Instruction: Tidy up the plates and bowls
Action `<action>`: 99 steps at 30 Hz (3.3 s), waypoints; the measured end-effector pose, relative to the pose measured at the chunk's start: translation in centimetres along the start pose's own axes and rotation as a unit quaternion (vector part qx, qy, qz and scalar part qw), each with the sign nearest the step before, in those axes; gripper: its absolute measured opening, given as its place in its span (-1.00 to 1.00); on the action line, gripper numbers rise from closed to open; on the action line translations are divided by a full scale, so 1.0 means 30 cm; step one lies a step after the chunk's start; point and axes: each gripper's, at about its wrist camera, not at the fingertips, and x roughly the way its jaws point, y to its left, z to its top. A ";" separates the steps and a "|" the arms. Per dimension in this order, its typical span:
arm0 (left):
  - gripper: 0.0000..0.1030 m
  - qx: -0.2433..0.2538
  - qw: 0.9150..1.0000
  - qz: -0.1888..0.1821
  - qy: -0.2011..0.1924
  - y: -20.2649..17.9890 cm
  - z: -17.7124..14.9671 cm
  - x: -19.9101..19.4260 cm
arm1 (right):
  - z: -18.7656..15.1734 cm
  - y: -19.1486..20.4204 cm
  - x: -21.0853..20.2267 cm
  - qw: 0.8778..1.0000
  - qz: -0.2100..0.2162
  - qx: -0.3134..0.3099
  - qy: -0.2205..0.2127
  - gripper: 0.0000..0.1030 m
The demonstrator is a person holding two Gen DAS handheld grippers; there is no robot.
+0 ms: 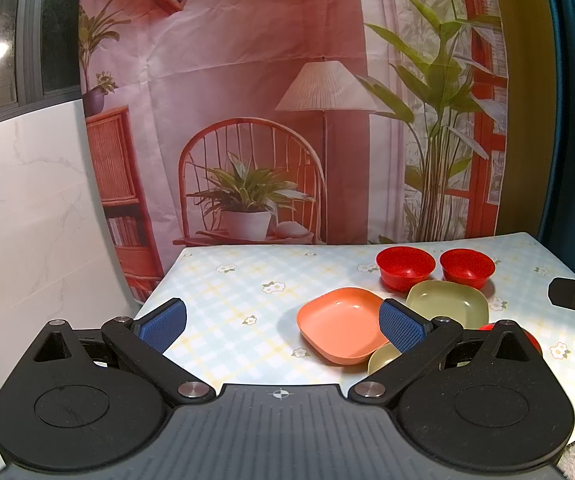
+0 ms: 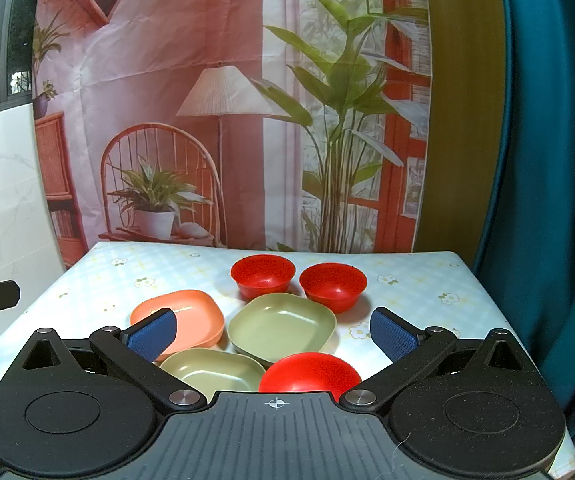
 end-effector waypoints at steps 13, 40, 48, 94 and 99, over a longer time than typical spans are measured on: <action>1.00 -0.002 1.000 0.001 0.003 0.003 -0.009 0.008 | -0.003 0.002 0.000 1.000 0.000 0.000 -0.001 0.99; 1.00 -0.003 1.000 0.001 0.004 0.007 -0.010 0.011 | -0.002 0.003 -0.004 1.000 0.000 -0.001 -0.002 0.99; 1.00 -0.005 1.000 0.001 0.004 0.012 -0.011 0.014 | 0.000 0.002 -0.005 1.000 0.000 -0.001 -0.003 0.99; 1.00 0.019 0.998 -0.049 0.016 -0.064 -0.088 0.269 | -0.049 0.014 0.253 0.997 0.074 -0.013 -0.004 0.99; 1.00 0.033 0.998 -0.052 0.034 -0.110 -0.144 0.291 | -0.116 0.030 0.281 0.997 0.065 -0.020 0.019 0.99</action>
